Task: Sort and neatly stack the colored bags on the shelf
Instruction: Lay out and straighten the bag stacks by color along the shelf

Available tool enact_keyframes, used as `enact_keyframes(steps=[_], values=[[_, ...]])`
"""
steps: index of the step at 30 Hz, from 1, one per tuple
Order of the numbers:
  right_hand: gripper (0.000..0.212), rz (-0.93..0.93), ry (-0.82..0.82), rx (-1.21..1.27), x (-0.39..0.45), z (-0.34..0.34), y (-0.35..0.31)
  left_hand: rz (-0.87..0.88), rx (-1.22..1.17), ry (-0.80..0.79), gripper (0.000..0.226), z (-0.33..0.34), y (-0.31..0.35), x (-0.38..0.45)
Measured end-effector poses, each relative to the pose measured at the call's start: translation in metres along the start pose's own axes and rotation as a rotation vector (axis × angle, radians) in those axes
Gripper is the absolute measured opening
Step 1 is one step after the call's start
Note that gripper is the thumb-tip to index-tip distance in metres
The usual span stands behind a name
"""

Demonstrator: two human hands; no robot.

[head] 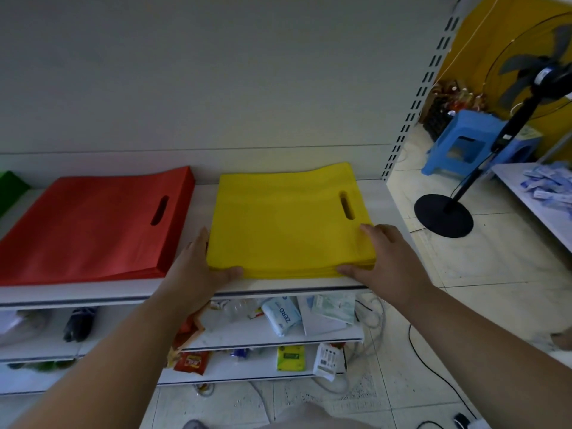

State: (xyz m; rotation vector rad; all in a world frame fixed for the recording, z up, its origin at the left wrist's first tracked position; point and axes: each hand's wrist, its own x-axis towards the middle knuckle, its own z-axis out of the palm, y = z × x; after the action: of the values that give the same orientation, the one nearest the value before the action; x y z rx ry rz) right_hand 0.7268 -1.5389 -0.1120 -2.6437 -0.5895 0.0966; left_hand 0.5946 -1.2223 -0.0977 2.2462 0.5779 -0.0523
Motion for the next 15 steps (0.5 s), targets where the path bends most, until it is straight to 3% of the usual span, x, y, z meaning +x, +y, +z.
enact_keyframes(steps=[3, 7, 10, 13, 15], values=[[0.102, -0.019, -0.008, -0.027, -0.002, 0.002, -0.002, 0.030, -0.013, 0.035, 0.084, 0.002, 0.004, -0.001], [0.102, -0.031, -0.012, -0.013, -0.003, 0.001, 0.002, 0.024, 0.010, 0.056, 0.105, 0.004, 0.011, -0.010], [0.099, -0.022, -0.007, 0.014, -0.001, 0.000, 0.003, 0.081, 0.005, 0.068, 0.100, 0.004, 0.010, -0.010], [0.099, -0.042, -0.021, -0.135, -0.003, 0.000, 0.000, 0.097, -0.037, 0.072, 0.094, 0.003, 0.010, -0.010], [0.095, -0.120, 0.068, -0.325, -0.005, -0.001, -0.003, 0.052, -0.110, 0.076, 0.093, 0.005, 0.013, -0.011]])
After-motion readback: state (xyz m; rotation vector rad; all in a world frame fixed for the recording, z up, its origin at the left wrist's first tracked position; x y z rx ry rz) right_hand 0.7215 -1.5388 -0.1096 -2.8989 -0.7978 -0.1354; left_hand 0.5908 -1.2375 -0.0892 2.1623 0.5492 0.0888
